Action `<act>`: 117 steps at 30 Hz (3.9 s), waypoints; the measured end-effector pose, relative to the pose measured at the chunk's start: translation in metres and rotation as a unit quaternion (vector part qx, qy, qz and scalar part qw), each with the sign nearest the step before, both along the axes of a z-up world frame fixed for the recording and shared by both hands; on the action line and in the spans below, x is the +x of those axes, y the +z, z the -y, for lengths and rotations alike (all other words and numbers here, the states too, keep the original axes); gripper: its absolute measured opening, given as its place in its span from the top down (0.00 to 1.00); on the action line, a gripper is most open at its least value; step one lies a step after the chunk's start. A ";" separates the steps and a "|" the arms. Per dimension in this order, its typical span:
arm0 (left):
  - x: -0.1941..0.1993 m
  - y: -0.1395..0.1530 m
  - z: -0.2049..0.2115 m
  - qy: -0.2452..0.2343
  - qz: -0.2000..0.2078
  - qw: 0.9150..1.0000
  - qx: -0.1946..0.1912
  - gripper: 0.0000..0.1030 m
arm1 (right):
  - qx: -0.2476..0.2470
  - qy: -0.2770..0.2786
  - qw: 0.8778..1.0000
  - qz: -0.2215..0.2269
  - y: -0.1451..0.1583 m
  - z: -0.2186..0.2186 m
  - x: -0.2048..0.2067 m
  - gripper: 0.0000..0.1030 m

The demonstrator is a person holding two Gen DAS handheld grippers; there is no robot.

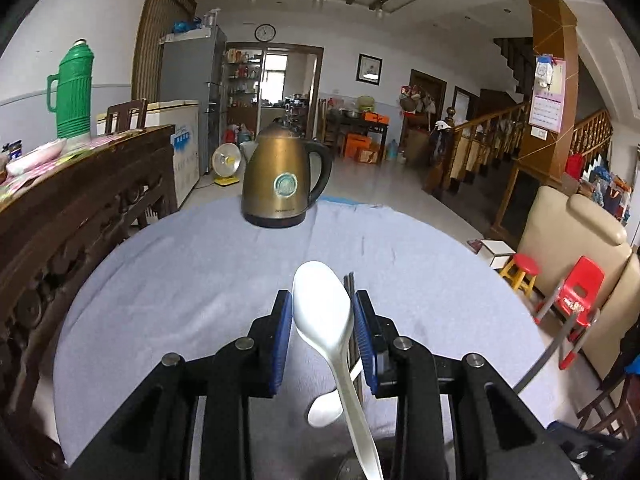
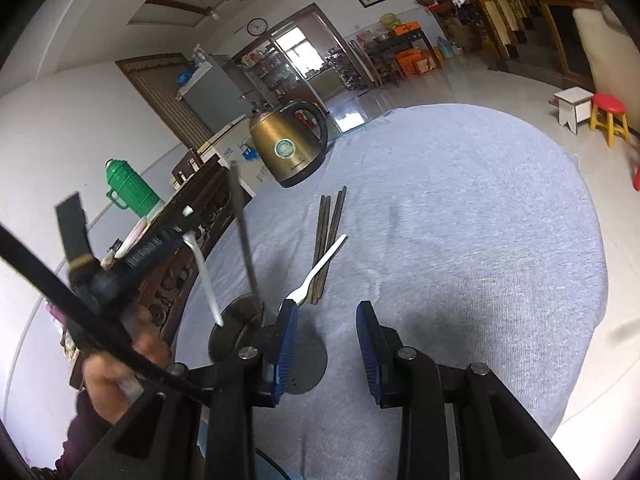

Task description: Organize utensils

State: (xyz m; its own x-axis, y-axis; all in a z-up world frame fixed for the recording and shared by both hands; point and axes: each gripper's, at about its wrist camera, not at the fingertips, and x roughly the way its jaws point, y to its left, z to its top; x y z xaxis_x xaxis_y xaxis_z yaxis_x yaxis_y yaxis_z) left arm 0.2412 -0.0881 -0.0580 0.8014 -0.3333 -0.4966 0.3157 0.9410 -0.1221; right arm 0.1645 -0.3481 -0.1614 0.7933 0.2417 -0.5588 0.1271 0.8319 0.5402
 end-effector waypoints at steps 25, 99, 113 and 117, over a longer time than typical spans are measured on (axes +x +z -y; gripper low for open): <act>-0.047 -0.021 -0.078 -0.012 0.042 0.999 0.009 0.51 | 0.037 -0.023 0.999 -0.026 -0.028 0.014 0.005 0.53; 0.154 -0.119 0.029 -0.211 -0.189 0.951 0.125 0.79 | -0.002 0.076 0.992 -0.105 -0.067 0.050 0.233 0.56; 0.229 -0.124 0.022 -0.164 -0.228 0.954 0.104 0.79 | -0.021 0.104 0.980 -0.170 -0.087 0.013 0.378 0.75; 0.236 -0.131 0.021 -0.159 -0.237 0.953 0.101 0.79 | -0.077 0.102 0.974 -0.186 -0.096 0.001 0.379 0.89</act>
State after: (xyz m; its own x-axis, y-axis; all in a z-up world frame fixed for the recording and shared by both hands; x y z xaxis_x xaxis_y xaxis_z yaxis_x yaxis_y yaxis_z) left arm 0.4767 -0.1088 -0.1894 0.3454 -0.3819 -0.8573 0.5436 0.8260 -0.1489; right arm 0.5439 -0.3491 -0.2574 0.4726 0.2631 -0.8411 0.1136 0.9283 0.3542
